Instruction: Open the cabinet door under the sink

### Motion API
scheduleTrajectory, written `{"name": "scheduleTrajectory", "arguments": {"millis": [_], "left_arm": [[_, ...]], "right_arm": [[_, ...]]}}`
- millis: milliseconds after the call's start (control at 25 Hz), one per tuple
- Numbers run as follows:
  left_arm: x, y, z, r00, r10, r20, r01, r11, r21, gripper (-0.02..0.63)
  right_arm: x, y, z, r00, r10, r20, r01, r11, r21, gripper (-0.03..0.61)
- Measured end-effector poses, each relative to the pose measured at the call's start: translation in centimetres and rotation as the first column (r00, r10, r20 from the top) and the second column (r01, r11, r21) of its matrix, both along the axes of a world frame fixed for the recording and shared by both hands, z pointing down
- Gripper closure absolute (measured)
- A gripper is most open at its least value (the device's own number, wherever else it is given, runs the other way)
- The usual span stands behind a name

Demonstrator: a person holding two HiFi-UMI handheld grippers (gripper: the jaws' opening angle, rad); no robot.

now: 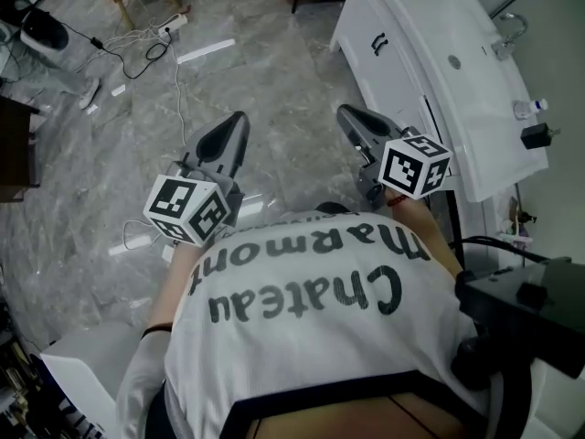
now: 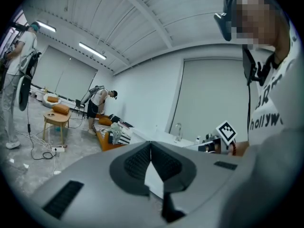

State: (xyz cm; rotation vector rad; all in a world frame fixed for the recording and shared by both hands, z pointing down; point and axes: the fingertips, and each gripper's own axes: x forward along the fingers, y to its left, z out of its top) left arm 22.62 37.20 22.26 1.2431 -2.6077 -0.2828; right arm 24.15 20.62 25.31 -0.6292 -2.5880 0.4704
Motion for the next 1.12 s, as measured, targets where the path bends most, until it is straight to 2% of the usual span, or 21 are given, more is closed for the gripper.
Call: {"name": "scheduleTrajectory", "arguments": {"millis": [160,440,680,920,1120], "left_arm": [[-0.1,-0.4,0.7,1.000,0.017,-0.006,-0.017,1.000,-0.021,0.606],[-1.4,-1.6,1.1,0.999,0.036,-0.027,-0.037,0.999,-0.014,0.606],[-5.5,-2.2,0.7,1.000,0.014,-0.010,-0.015,1.000,-0.022,0.606],[-6.6,-2.3,0.2,1.000,-0.003,0.011,0.003,1.000,-0.016,0.606],[-11.5,-4.8,-0.2,1.000,-0.019,0.015,0.019,0.999,-0.037,0.606]], "right_arm": [[-0.1,-0.3,0.6,1.000,0.010,-0.021,-0.010,1.000,0.004,0.557],[-1.7,-0.9,1.5,0.998,0.023,-0.050,-0.024,1.000,-0.007,0.557],[-6.7,-0.8,1.0,1.000,-0.024,-0.020,0.024,1.000,-0.004,0.557],[-8.2,-0.8,0.1,0.998,-0.061,0.010,0.061,0.998,0.019,0.557],[-14.1,-3.6,-0.2,0.998,-0.069,0.015,0.069,0.998,-0.003,0.557]]}}
